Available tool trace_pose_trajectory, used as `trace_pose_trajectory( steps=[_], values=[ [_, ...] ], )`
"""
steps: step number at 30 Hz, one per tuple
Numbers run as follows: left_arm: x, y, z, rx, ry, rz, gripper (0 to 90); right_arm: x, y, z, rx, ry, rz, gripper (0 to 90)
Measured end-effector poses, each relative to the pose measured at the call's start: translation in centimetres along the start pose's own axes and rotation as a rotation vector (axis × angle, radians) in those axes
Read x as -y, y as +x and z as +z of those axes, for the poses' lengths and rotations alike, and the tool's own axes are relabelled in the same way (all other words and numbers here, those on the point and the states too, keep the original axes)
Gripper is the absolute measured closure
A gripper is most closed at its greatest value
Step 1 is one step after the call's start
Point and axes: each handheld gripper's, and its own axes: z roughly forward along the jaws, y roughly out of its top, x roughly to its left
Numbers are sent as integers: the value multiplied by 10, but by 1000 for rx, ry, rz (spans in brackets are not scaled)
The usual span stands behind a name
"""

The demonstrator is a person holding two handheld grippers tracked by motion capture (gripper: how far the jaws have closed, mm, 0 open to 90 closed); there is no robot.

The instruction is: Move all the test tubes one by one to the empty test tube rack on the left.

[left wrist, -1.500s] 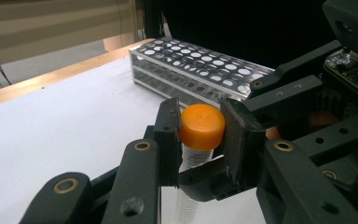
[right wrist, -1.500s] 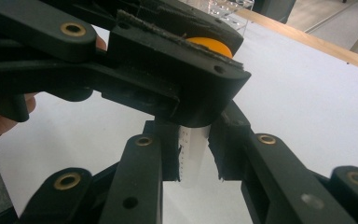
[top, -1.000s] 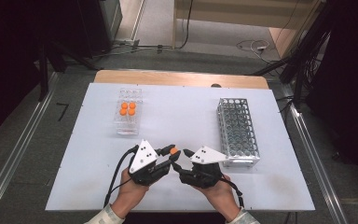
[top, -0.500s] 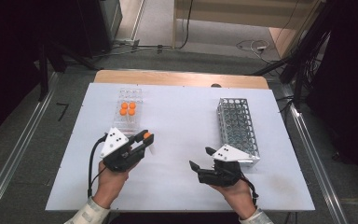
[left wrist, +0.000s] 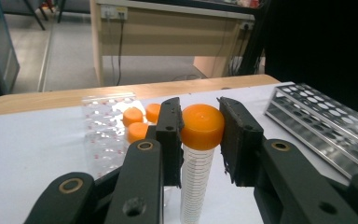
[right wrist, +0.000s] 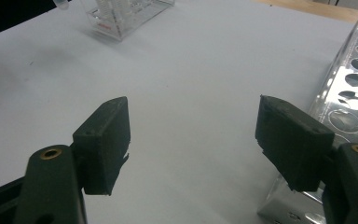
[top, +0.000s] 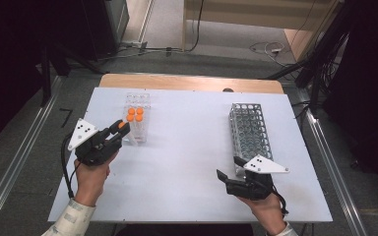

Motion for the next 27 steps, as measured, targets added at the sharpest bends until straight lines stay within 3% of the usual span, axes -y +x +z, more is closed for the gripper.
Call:
trace_pose_trajectory(
  steps=[13,27],
  values=[
    [-14,24,15,-111,-20,6,702,2,-8,-9,15,-15,18,249],
    [-19,37,29,-154,-32,-22,702,2,-9,-9,17,-16,23,249]
  ],
)
